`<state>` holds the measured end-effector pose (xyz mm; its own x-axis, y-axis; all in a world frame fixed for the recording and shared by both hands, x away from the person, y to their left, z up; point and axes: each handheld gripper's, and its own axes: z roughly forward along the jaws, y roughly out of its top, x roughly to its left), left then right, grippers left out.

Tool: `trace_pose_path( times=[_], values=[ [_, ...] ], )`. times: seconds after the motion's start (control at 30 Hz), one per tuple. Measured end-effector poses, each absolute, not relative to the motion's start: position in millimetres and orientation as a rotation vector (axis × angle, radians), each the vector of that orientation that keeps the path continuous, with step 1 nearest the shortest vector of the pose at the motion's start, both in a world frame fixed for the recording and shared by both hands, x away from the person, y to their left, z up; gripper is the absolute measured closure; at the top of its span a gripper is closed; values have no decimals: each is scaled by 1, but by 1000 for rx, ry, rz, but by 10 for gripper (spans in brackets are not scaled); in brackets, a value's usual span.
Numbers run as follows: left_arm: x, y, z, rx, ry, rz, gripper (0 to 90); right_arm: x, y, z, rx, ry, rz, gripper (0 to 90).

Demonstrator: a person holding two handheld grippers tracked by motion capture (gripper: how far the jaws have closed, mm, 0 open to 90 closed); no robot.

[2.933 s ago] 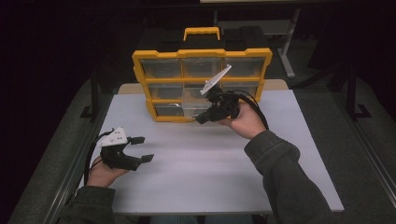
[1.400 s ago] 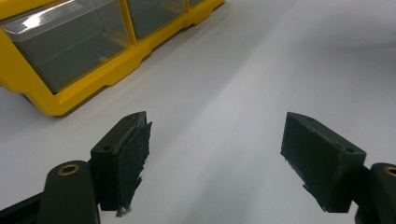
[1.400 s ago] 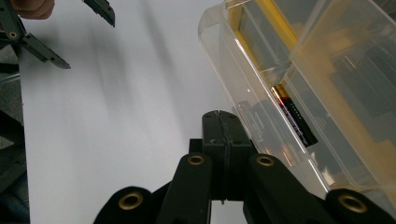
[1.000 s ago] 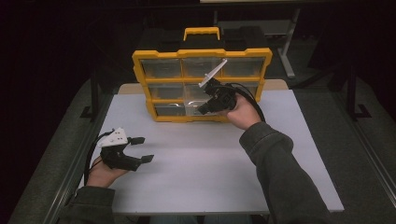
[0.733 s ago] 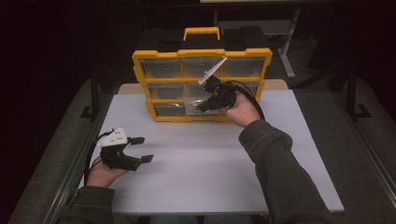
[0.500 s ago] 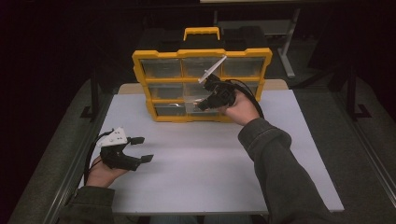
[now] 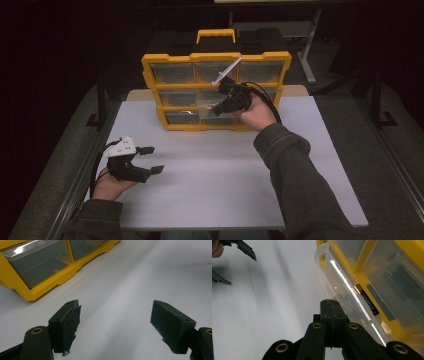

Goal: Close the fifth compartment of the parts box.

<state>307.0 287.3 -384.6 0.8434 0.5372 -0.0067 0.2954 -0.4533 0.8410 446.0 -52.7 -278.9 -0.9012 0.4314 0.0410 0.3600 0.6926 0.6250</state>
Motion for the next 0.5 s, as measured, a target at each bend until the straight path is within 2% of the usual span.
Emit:
trace_pose_path(
  times=[0.5],
  values=[
    [307, 288, -385, 2070, 610, 320, 234, 456, -54, -277, 682, 2763, 975, 892]
  ],
)
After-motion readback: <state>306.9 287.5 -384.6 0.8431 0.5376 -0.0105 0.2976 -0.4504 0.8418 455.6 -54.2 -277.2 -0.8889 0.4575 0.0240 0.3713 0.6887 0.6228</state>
